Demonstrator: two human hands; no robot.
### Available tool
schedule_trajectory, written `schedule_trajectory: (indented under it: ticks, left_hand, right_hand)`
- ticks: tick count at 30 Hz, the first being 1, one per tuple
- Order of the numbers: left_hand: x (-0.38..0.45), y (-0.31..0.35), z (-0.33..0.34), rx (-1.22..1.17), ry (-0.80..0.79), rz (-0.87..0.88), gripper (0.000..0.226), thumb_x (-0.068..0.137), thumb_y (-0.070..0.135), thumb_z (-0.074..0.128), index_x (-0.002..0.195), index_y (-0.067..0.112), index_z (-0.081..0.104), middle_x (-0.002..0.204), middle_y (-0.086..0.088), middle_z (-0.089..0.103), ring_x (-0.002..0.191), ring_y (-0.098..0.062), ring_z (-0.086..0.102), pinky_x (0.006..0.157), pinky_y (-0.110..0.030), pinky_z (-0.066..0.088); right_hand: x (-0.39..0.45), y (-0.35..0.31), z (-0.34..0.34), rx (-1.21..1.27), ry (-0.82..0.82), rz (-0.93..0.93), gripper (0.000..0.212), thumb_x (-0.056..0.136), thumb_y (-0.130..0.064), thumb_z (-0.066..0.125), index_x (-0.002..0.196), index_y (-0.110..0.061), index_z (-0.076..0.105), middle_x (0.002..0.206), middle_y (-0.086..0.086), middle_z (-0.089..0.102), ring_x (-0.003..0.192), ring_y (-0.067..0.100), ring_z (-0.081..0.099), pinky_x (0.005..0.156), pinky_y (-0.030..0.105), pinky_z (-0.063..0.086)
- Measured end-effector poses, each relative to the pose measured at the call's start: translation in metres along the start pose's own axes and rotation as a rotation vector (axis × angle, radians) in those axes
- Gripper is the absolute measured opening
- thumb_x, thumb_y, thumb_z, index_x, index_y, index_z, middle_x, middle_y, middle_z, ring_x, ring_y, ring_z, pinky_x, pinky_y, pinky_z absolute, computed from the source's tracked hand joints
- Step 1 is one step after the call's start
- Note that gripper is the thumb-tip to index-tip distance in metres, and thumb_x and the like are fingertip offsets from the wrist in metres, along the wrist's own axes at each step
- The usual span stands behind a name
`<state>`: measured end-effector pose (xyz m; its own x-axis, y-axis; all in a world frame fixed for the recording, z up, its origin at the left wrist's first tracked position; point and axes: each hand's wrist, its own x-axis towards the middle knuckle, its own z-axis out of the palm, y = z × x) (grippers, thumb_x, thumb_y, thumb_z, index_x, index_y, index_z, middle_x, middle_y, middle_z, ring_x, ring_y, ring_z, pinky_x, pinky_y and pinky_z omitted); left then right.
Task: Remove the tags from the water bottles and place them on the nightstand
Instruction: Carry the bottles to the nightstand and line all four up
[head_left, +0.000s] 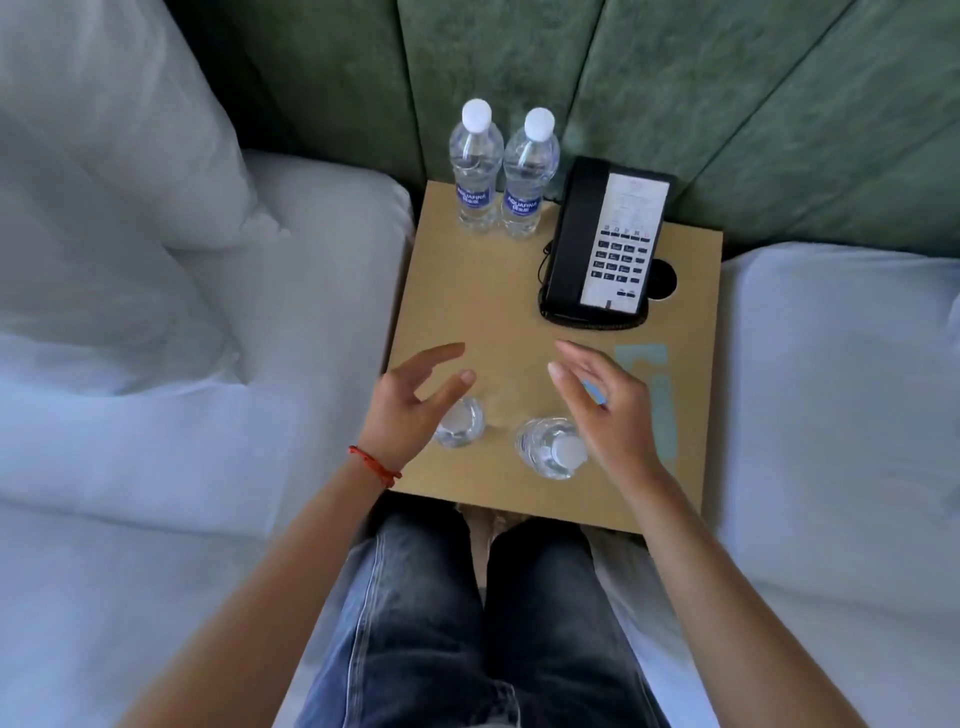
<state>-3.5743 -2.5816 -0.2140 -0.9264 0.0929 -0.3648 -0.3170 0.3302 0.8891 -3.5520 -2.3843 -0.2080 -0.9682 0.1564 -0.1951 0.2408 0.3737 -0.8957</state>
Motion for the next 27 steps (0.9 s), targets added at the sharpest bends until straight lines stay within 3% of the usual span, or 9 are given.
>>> schedule_trajectory:
  ticks: [4, 6, 11, 16, 23, 27]
  left_hand:
    - [-0.020, -0.020, 0.004, 0.056, 0.017, -0.022, 0.035, 0.079, 0.027, 0.069, 0.113, 0.019, 0.063, 0.113, 0.008, 0.062, 0.106, -0.004, 0.055, 0.088, -0.002, 0.036]
    - [-0.027, -0.030, 0.006, 0.100, 0.032, -0.017, 0.040, 0.075, 0.026, 0.073, 0.113, 0.021, 0.062, 0.114, 0.011, 0.060, 0.107, -0.004, 0.055, 0.092, -0.007, 0.037]
    - [-0.028, -0.045, 0.010, 0.102, 0.037, 0.027, 0.057, 0.065, 0.017, 0.081, 0.117, 0.020, 0.059, 0.118, 0.012, 0.057, 0.111, -0.005, 0.053, 0.095, -0.008, 0.036]
    - [-0.020, -0.052, 0.012, 0.091, 0.030, 0.030, 0.062, 0.064, 0.009, 0.082, 0.120, 0.014, 0.056, 0.122, 0.007, 0.054, 0.114, -0.008, 0.050, 0.100, -0.025, 0.037]
    - [-0.012, -0.058, 0.013, 0.151, 0.027, 0.016, 0.067, 0.061, 0.015, 0.084, 0.123, 0.017, 0.056, 0.116, 0.009, 0.055, 0.108, -0.008, 0.051, 0.095, -0.025, 0.040]
    - [-0.007, -0.058, 0.012, 0.152, 0.065, 0.018, 0.065, 0.059, 0.017, 0.085, 0.119, 0.017, 0.060, 0.118, 0.002, 0.061, 0.108, -0.009, 0.055, 0.094, -0.025, 0.043]
  right_hand:
    - [-0.030, 0.017, 0.000, -0.094, -0.039, -0.032, 0.041, 0.080, -0.030, 0.068, 0.114, -0.008, 0.064, 0.113, -0.006, 0.063, 0.106, -0.003, 0.055, 0.093, 0.004, 0.036]
    - [-0.040, 0.026, 0.001, -0.098, -0.069, -0.006, 0.050, 0.074, -0.036, 0.069, 0.116, -0.011, 0.062, 0.115, -0.011, 0.060, 0.108, -0.008, 0.050, 0.091, -0.001, 0.032]
    - [-0.053, 0.050, 0.005, -0.139, -0.094, 0.043, 0.062, 0.065, -0.032, 0.082, 0.120, -0.017, 0.059, 0.119, -0.010, 0.059, 0.109, -0.004, 0.051, 0.091, -0.002, 0.031]
    - [-0.050, 0.064, 0.003, -0.189, -0.114, 0.054, 0.069, 0.062, -0.023, 0.085, 0.124, -0.015, 0.054, 0.126, -0.010, 0.054, 0.114, -0.006, 0.046, 0.094, -0.002, 0.028]
    - [-0.044, 0.067, 0.001, -0.174, -0.092, 0.075, 0.066, 0.059, -0.022, 0.086, 0.119, -0.014, 0.059, 0.121, -0.001, 0.063, 0.111, 0.008, 0.058, 0.097, 0.017, 0.041]
    - [-0.039, 0.066, 0.002, -0.151, -0.064, 0.096, 0.063, 0.059, -0.023, 0.086, 0.117, -0.015, 0.062, 0.115, -0.007, 0.063, 0.107, 0.004, 0.058, 0.093, 0.005, 0.038]
